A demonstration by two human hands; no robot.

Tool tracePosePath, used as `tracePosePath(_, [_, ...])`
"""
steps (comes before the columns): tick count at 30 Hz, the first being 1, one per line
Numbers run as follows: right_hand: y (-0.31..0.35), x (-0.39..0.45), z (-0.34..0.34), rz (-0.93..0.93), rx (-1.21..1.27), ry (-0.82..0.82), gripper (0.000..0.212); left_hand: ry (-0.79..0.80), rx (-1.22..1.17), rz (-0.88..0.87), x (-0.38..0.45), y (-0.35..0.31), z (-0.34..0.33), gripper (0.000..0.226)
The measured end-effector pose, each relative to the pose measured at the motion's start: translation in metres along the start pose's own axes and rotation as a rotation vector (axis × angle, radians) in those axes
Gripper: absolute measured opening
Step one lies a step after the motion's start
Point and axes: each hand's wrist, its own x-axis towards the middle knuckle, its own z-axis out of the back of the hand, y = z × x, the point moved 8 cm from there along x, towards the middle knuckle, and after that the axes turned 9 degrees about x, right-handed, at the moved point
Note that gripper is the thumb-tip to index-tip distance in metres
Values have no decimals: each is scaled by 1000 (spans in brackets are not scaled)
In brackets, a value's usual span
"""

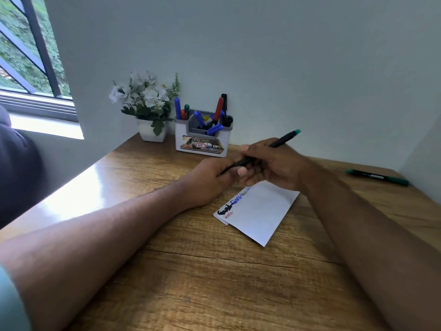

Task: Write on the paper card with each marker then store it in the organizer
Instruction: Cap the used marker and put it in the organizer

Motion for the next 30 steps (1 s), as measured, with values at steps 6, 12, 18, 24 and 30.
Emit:
tracePosePath(6, [17, -17, 40, 76, 63, -179, 57, 86, -172, 55, -1, 5, 0, 35])
tracePosePath(12, [-18, -37, 6, 79, 136, -64, 12, 156, -247, 43, 3, 6, -3, 36])
tracePosePath(18, [-28, -38, -5, 85, -131, -46, 10, 125, -233, 34, 5, 5, -3, 38])
tracePosePath(24, [-26, -43, -10, 139, -237, -37, 8, 138, -202, 47, 6, 8, -5, 40])
tracePosePath(30, [-25, -44, -13, 154, -301, -31, 7, 133, -174, 46, 5, 8, -5, 36])
